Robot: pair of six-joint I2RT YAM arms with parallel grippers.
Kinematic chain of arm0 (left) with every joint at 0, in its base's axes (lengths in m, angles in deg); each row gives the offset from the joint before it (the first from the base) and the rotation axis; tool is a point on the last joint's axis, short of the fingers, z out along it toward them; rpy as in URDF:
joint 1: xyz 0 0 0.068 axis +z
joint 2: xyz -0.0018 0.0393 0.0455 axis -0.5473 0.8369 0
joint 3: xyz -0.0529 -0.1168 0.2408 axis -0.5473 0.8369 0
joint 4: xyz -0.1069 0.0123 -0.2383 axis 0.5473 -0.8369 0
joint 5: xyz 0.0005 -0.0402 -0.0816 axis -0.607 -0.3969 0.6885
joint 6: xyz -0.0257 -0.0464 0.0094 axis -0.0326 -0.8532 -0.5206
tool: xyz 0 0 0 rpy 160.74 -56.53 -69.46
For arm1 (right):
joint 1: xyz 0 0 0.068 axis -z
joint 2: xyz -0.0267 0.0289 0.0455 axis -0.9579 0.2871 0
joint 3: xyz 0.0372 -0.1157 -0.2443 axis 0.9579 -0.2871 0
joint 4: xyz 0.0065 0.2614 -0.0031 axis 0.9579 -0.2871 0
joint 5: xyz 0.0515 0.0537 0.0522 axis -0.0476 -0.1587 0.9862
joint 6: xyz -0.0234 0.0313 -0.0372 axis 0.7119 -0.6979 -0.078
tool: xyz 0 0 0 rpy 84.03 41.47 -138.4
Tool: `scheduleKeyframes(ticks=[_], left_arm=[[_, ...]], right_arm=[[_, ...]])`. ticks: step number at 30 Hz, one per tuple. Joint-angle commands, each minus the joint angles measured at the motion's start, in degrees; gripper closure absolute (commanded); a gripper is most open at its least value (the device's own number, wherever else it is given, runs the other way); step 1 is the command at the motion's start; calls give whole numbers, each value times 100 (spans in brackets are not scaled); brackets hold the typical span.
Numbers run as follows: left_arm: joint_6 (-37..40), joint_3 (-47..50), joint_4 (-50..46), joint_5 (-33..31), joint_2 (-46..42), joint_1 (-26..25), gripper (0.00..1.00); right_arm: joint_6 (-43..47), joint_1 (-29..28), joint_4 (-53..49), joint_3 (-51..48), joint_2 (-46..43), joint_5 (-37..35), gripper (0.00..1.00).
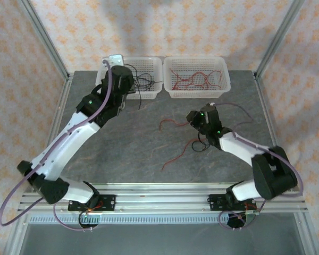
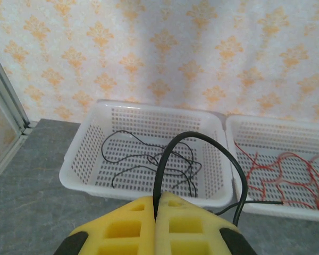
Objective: Untangle the cables
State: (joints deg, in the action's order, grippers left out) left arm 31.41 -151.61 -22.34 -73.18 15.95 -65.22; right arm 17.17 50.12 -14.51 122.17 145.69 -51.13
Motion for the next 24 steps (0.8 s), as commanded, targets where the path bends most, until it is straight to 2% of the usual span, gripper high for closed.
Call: scheduleKeyframes(ticks=[1,7,15,21,24], left_arm=[[285,-496,84,-91,456,277,100],[293,-1546,330,391,1578,981,100],[45,-3033,387,964,3310,1737,100],[-325,-3424,744,1724,4180,2148,100],[-423,-3411,875,1908,4474,2217,100]], right_arm=[[598,-18,-773,-197,-636,52,59],[729,-35,-1280,-426,-1538,178,59],[694,-88,-1570,-550,-1898,171,58],[683,-106,-1709,-532,-1977,78,58],[676,-106,-1749,-520,-1971,23,58]])
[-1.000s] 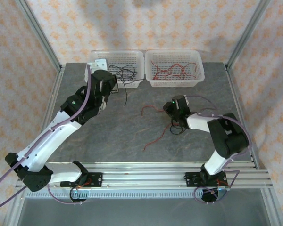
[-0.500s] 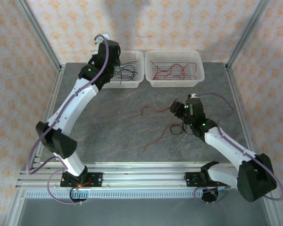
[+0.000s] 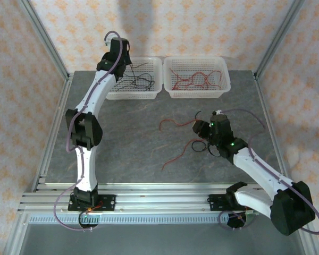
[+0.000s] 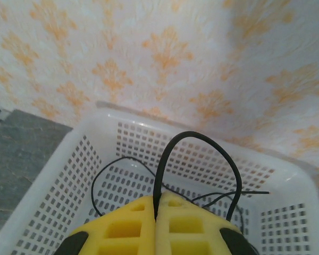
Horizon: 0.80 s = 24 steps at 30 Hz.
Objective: Untangle the cables
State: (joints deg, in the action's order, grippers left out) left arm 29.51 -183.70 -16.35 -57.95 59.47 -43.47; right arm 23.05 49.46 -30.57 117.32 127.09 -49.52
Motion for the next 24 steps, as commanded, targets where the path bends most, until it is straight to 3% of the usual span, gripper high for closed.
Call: scheduleKeyframes(ticks=[1,9,16,19,24], left_arm=[[-259,-193,296,429,205,51,100],[-395,358,640,562,775,106,100],[-267,419,590,172,1063,137,100],[-150,368,495,-32,1137,141,91],[47,357,407,-232,1106,142,64]], right_arm=[[77,-41,-135,-29,-106,-141,58],[71,-58,-193,41,-40,-142,58],[72,-110,-280,67,-44,-223,58],[45,-141,-255,62,-24,-227,58],[27,-211,-232,87,48,-232,58]])
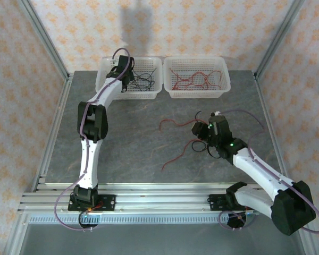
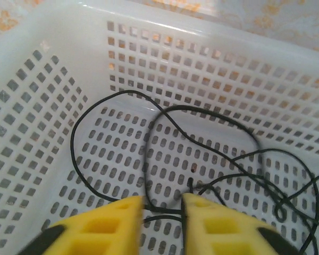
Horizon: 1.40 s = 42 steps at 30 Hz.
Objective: Untangle the cables
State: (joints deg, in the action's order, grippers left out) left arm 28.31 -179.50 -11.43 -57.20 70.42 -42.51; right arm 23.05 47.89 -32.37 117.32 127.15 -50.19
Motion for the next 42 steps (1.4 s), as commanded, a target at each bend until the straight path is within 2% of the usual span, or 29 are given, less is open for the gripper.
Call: scheduleKeyframes(ticks=[1,6,13,23,28,34,42], left_arm=[[201,-64,-88,-317,-11,48,58],[325,-73,-98,-353,-202,49,48],[290,346,29,-133,-900,40,47],[59,2301,694,417,-2804,-40,44],[-124,3284,883,618,-3715,-156,44],[-297,4374,997,685,-4604,-500,43],[-551,5482,1038,722,-5421,-1249,43]], right_arm=[[14,-66,-53,88,52,-167,58],[-64,-145,-60,66,104,-210,58],[-197,-302,-570,220,280,-742,58],[-363,-322,-1475,404,608,-1647,57],[-228,-290,-1549,476,788,-1998,57],[185,232,-1290,547,1368,-1676,57],[492,888,-1064,542,1737,-1328,59]])
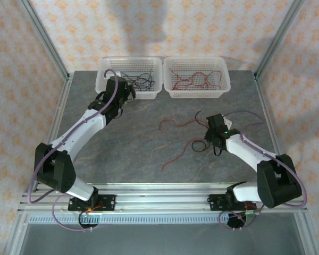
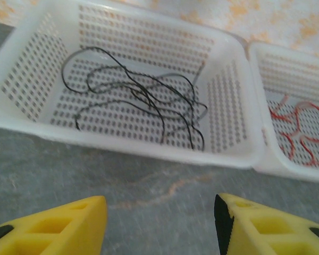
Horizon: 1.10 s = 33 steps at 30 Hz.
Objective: Untangle the cables
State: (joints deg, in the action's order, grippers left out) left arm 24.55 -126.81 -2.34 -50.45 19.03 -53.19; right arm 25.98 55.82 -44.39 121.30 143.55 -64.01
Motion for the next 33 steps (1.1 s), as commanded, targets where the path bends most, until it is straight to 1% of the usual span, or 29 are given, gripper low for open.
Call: scheduleKeyframes(ticks=[1,8,13,18,33], left_arm=[[-206,323,120,48,-362,-273,43],[-393,804,-11,-49,-735,-872,43],[-546,1170,-48,-169,-925,-1147,44],[-658,1390,2,-184,-1022,-1240,44],[-657,1311,1,-167,-960,-1461,44]], right_arm=[[211,123,175,126,131,97,60],[290,296,389,50,358,216,64],[335,301,539,133,640,235,65],[348,304,618,288,897,257,66],[416,315,682,507,1260,126,67]])
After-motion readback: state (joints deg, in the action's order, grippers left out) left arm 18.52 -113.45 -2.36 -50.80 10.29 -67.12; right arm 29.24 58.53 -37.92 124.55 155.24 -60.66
